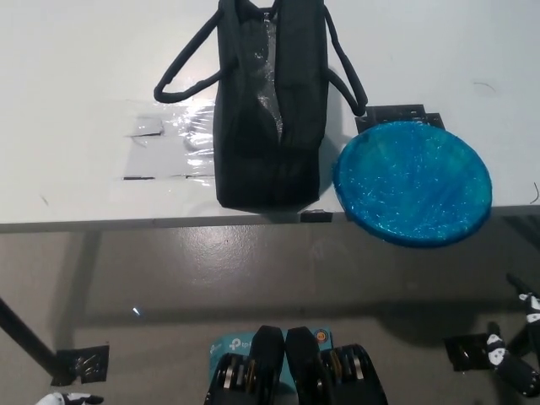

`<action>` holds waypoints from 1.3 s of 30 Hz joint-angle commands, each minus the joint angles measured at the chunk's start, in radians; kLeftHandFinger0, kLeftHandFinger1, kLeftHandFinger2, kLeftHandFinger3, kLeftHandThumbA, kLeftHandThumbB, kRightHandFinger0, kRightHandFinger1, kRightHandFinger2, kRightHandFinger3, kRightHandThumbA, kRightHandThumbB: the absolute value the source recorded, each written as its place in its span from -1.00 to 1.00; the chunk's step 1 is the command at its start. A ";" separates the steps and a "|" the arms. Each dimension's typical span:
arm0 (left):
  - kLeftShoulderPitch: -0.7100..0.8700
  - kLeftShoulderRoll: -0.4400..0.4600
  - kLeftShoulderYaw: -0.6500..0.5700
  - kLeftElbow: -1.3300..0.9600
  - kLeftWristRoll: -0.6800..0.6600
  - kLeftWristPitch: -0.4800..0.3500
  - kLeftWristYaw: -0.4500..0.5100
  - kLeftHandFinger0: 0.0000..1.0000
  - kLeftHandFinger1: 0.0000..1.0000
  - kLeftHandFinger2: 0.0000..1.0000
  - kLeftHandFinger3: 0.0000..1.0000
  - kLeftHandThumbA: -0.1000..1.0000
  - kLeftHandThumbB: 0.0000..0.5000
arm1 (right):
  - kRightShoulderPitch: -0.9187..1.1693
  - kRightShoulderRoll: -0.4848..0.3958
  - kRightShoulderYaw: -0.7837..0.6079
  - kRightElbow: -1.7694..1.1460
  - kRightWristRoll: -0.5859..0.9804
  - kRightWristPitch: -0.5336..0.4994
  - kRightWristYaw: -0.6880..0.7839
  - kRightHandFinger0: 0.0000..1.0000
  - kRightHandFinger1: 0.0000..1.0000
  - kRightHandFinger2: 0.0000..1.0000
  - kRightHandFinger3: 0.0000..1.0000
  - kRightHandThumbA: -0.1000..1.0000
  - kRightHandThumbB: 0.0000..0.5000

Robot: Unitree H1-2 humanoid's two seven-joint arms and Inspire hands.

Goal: The robot uses its right hand to pick up a stack of plates kept in the middle of the desk and put it inside a bag kept next to it

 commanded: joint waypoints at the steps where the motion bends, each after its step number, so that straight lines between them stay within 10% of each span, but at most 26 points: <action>1: 0.004 0.009 0.030 -0.022 0.075 0.027 -0.084 0.56 0.50 0.67 0.91 -0.52 -1.00 | -0.084 -0.029 0.071 -0.179 -0.456 0.004 -0.095 1.00 1.00 1.00 1.00 -0.05 1.00; 15: -0.019 -0.010 0.046 -0.030 0.124 0.027 -0.149 0.64 0.56 0.73 0.99 -0.38 -1.00 | -0.294 -0.024 0.182 -0.169 -0.734 -0.002 -0.086 1.00 1.00 1.00 1.00 0.26 1.00; 39: -0.044 -0.041 0.065 -0.038 0.176 0.027 -0.232 0.68 0.58 0.76 0.97 -0.28 -1.00 | -0.319 -0.064 0.223 0.019 -0.770 0.076 0.070 1.00 1.00 1.00 1.00 -0.02 1.00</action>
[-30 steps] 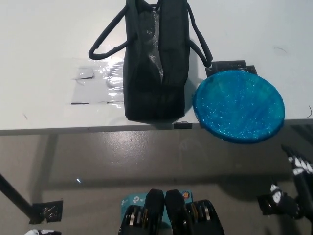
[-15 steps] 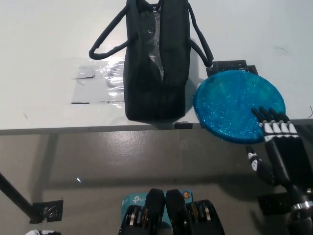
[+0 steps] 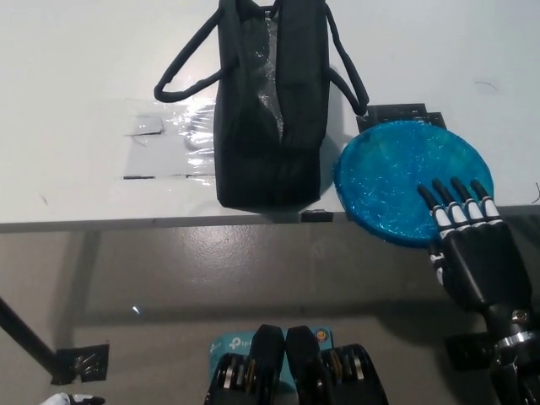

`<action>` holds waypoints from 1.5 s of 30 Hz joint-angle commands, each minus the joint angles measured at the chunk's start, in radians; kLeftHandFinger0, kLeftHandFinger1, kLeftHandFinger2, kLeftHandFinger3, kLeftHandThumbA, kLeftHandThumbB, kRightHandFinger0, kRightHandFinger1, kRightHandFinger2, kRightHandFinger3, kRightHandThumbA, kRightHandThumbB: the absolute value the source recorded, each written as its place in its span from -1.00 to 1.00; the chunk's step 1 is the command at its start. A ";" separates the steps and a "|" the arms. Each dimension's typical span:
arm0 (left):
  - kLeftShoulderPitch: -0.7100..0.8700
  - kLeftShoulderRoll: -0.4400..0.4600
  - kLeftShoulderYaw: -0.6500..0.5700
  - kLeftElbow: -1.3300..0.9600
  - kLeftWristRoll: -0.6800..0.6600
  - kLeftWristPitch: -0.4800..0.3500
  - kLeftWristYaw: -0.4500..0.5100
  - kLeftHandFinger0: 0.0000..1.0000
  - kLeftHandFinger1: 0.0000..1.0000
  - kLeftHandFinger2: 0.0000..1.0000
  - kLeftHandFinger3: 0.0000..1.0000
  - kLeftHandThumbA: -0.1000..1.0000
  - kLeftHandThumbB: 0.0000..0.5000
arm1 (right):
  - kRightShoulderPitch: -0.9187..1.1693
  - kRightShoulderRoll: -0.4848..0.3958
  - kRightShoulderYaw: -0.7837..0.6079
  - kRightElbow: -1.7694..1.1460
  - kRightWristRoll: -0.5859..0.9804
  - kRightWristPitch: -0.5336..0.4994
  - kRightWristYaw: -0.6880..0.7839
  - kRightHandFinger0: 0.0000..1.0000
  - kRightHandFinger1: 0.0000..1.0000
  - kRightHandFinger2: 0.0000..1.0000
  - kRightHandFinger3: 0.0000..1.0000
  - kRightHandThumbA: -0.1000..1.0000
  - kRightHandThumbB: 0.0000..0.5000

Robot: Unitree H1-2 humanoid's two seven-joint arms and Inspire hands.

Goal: The robot uses its right hand to pick up a stack of plates kept in the middle of the desk and put it inside a bag kept next to it

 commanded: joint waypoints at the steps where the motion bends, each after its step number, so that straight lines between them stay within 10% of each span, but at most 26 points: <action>1: -0.004 -0.002 0.023 -0.031 0.047 0.021 -0.053 0.68 0.58 0.76 0.97 -0.27 -1.00 | -0.016 -0.012 -0.013 -0.019 -0.039 0.037 0.064 1.00 1.00 1.00 1.00 -0.02 1.00; 26: -0.015 -0.013 0.035 -0.036 0.024 0.021 -0.046 0.63 0.53 0.68 0.90 -0.57 -1.00 | -0.076 0.045 -0.008 0.113 -0.032 0.114 0.175 1.00 1.00 1.00 1.00 -0.26 1.00; 42: -0.032 0.005 -0.003 -0.048 -0.006 0.019 0.008 0.57 0.51 0.63 0.82 -0.53 -1.00 | -0.263 0.047 0.092 0.585 -0.093 0.069 -0.449 1.00 1.00 1.00 1.00 -0.36 0.99; 45: -0.037 0.002 0.001 -0.048 -0.013 0.003 0.024 0.52 0.48 0.61 0.80 -0.55 -1.00 | -0.309 0.030 0.106 0.637 -0.066 -0.042 -0.652 1.00 1.00 1.00 1.00 -0.27 0.27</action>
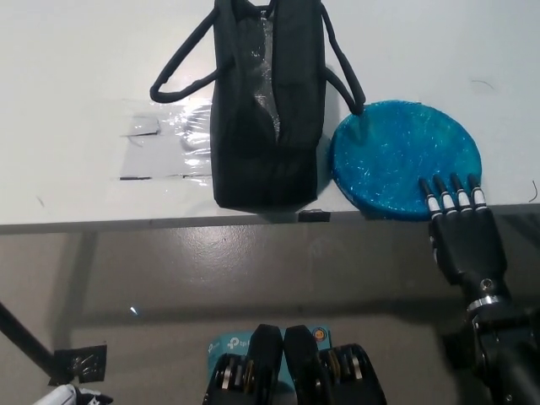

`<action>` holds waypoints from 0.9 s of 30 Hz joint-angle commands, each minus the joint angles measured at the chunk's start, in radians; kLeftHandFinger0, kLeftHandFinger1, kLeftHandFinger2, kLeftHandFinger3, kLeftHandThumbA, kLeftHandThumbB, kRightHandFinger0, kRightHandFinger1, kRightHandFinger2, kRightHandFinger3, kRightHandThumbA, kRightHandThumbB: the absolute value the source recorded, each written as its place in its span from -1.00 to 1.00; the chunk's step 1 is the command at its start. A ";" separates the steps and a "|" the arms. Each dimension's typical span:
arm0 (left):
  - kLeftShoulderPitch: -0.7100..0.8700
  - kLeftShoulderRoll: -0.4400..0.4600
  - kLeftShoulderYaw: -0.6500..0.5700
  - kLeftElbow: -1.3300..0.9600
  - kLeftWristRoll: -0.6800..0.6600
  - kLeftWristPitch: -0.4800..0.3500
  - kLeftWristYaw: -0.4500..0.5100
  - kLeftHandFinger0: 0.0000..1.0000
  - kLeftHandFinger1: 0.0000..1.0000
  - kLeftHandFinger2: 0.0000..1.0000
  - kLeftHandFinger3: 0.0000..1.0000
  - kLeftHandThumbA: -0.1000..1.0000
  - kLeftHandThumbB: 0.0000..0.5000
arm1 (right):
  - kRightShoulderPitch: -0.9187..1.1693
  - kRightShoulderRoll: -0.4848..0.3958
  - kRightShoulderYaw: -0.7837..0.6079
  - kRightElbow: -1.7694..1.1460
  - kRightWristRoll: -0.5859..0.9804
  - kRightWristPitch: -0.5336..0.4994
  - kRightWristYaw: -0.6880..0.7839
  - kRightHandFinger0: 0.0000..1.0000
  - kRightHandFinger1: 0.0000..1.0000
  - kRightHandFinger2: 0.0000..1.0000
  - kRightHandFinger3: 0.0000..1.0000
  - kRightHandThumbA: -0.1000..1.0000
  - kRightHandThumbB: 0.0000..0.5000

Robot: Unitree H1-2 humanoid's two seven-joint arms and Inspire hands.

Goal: The robot uses its right hand to pick up a stack of plates kept in the middle of the desk and put it inside a bag kept next to it

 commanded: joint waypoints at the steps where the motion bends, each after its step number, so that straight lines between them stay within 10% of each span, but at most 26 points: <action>1: -0.007 0.018 -0.002 -0.035 -0.034 -0.010 0.074 0.50 0.47 0.58 0.76 -0.57 -1.00 | -0.124 -0.026 0.039 0.144 0.016 -0.172 -0.495 0.98 1.00 1.00 1.00 -0.16 -0.11; 2: -0.009 0.020 -0.003 -0.032 -0.037 -0.014 0.073 0.52 0.49 0.59 0.76 -0.56 -1.00 | -0.128 -0.034 0.032 0.109 0.051 -0.227 -0.470 0.46 0.30 0.59 1.00 -0.07 -0.66; 3: -0.011 0.018 -0.002 -0.030 -0.041 -0.017 0.075 0.52 0.49 0.59 0.75 -0.56 -1.00 | -0.140 -0.042 0.039 0.096 0.053 -0.251 -0.471 -0.05 -0.46 -0.28 1.00 -0.10 -0.90; 4: -0.015 0.013 0.001 -0.032 -0.041 -0.012 0.079 0.51 0.49 0.60 0.74 -0.57 -1.00 | -0.162 -0.056 0.054 0.095 0.066 -0.310 -0.454 -0.92 -0.97 -0.88 1.00 -0.64 -1.00; 5: -0.016 0.013 0.000 -0.031 -0.040 -0.011 0.079 0.54 0.51 0.61 0.73 -0.57 -1.00 | -0.168 -0.060 0.061 0.098 0.065 -0.321 -0.462 -1.00 -1.00 -0.90 0.57 -0.73 -0.70; 7: -0.019 0.015 -0.004 -0.027 -0.037 -0.013 0.080 0.59 0.55 0.64 0.74 -0.52 -1.00 | -0.175 -0.068 0.077 0.101 0.056 -0.343 -0.503 -1.00 -1.00 -1.00 -0.52 -0.97 -0.77; 10: -0.021 0.018 -0.007 -0.027 -0.033 -0.010 0.080 0.62 0.56 0.64 0.72 -0.49 -1.00 | -0.168 -0.076 0.089 0.082 0.064 -0.357 -0.500 -1.00 -1.00 -0.69 -1.00 -1.00 -0.83; 15: -0.022 0.016 -0.005 -0.020 -0.048 -0.019 0.093 0.57 0.51 0.59 0.71 -0.50 -1.00 | -0.155 -0.080 0.096 0.068 0.100 -0.380 -0.460 -1.00 -1.00 -0.38 -0.63 -1.00 0.80; 19: -0.017 0.018 -0.004 -0.011 -0.061 -0.021 0.105 0.56 0.51 0.59 0.68 -0.56 -1.00 | -0.137 -0.094 0.084 0.029 0.179 -0.414 -0.331 -1.00 -0.98 -0.26 -0.42 -1.00 0.46; 27: -0.016 0.034 -0.014 -0.002 -0.079 -0.027 0.132 0.50 0.47 0.58 0.67 -0.51 -1.00 | -0.101 -0.083 0.028 -0.002 0.273 -0.423 -0.330 -1.00 -1.00 -0.69 -0.84 -1.00 0.65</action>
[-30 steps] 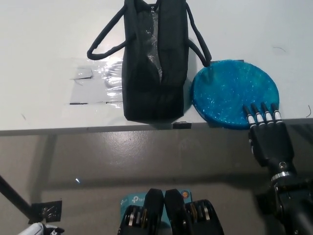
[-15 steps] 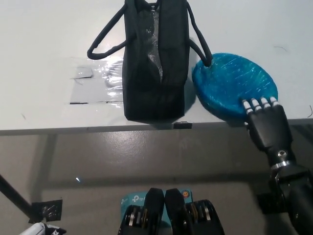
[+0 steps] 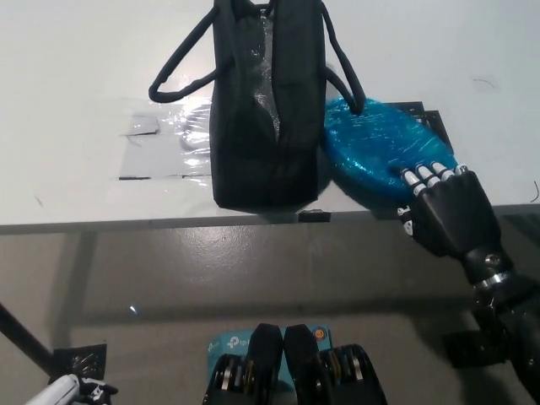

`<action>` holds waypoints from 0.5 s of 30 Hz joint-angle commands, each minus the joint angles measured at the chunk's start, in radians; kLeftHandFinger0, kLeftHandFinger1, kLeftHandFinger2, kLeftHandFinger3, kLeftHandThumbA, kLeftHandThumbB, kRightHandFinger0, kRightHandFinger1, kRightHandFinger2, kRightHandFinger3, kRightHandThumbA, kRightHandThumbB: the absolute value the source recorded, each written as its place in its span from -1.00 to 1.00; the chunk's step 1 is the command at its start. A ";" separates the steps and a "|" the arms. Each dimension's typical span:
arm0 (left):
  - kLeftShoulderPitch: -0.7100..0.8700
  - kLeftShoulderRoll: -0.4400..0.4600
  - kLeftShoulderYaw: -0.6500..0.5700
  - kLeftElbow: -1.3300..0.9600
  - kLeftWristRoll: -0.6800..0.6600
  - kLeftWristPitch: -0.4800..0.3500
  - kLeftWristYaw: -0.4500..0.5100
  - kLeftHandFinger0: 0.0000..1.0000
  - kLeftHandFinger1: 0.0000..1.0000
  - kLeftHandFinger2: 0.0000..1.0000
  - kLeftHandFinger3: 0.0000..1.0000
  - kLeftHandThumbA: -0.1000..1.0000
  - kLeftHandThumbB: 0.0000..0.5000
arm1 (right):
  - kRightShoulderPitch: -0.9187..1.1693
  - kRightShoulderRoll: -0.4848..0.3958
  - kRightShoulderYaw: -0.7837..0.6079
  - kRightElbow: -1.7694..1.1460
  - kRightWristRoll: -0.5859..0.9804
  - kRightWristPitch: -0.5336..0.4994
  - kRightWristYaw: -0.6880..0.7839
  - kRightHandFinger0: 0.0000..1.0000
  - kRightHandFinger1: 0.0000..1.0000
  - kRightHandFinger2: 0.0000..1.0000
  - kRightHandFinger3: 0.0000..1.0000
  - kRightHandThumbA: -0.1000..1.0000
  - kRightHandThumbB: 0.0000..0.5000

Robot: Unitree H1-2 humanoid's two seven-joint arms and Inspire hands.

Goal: The robot uses its right hand to pick up a stack of plates kept in the middle of the desk and put it inside a bag kept next to it

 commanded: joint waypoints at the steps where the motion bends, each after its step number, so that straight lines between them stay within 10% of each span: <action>1: -0.003 0.034 0.002 -0.010 -0.033 -0.010 0.053 0.51 0.47 0.59 0.67 -0.49 -1.00 | 0.016 0.020 -0.062 -0.057 0.166 -0.077 0.007 -1.00 -1.00 -0.73 -0.94 -1.00 0.57; 9: -0.006 0.036 -0.003 -0.004 -0.035 -0.006 0.064 0.48 0.44 0.57 0.71 -0.51 -1.00 | 0.099 0.209 -0.421 -0.211 0.772 0.086 0.236 -1.00 -0.91 -0.38 -0.91 -1.00 0.04; 15: 0.000 0.033 0.002 -0.008 -0.034 0.001 0.069 0.53 0.49 0.61 0.71 -0.47 -1.00 | 0.097 0.291 -0.611 -0.304 1.059 0.212 0.299 -1.00 -1.00 -0.93 -0.69 -1.00 -0.37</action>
